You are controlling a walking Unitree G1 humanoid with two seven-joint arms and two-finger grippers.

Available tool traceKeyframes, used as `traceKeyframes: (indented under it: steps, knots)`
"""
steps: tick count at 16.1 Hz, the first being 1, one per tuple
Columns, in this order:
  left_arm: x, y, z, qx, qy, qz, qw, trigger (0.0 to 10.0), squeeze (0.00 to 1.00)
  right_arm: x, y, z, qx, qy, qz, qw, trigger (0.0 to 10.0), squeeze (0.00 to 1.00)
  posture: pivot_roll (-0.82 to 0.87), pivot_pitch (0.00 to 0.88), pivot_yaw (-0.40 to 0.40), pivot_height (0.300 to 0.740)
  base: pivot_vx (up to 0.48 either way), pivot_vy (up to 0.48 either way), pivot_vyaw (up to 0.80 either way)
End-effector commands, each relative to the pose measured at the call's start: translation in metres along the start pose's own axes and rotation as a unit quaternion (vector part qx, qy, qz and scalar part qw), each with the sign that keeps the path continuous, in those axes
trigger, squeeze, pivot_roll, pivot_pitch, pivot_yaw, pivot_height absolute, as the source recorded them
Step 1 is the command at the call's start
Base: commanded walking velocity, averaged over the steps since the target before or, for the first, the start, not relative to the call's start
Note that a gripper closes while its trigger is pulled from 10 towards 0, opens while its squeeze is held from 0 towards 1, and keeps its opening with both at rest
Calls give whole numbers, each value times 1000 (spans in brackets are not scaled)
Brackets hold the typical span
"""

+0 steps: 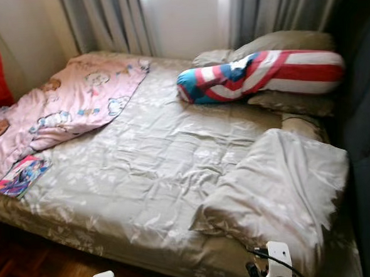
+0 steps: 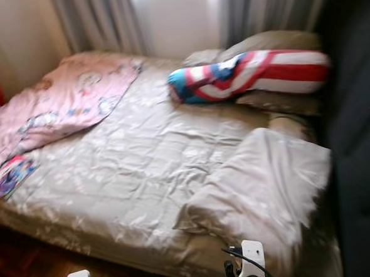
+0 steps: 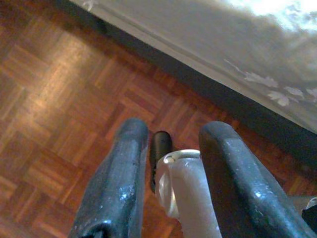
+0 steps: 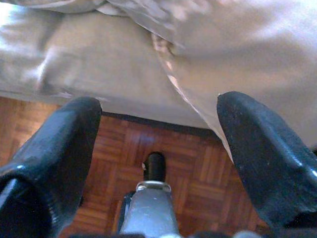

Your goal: Clean up the room

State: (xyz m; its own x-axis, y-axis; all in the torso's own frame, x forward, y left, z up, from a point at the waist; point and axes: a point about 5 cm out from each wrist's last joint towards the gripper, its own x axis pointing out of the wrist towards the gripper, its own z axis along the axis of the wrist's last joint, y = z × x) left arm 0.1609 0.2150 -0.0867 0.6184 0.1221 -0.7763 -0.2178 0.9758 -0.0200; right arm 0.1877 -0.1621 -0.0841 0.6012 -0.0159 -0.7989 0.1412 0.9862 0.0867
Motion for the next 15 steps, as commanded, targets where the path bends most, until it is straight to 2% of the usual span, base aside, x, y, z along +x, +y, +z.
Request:
traceKeyframes:
  steps: [1,4,7,10,11,12,13,15]
  knots:
    - [0,-2,-4,9,12,-2,1000,10000,0,1,0,4,1,-7,-1,1000,10000,0,20,0,-41,740,285,0,0]
    - [4,-8,8,9,0,-5,1000,10000,0,1,0,5,2,-9,-1,1000,10000,0,22,1,-42,740,284,0,0]
    - [5,-6,19,13,-24,-10,1000,10000,0,1,0,6,4,-15,0,1000,10000,0,18,4,-43,740,91,0,0]
    - [4,1,26,23,-58,-19,998,10000,0,0,0,9,26,-41,-4,999,10000,0,11,10,-39,740,0,0,0]
    - [4,2,33,24,-77,-21,997,10000,0,0,-2,15,36,-61,-6,997,10000,0,8,12,-38,740,0,0,0]
    - [5,-5,46,23,-108,-29,993,10000,0,0,-11,37,50,-113,-8,992,10000,0,5,16,-36,740,0,0,0]
    - [6,-10,55,23,-131,-35,990,10000,0,-1,-16,48,55,-139,-10,989,10000,0,3,19,-35,740,0,0,0]
    - [3,-24,91,41,-229,-63,970,10000,0,-3,-19,66,67,-189,-11,980,10000,0,-7,23,-32,740,0,0,0]
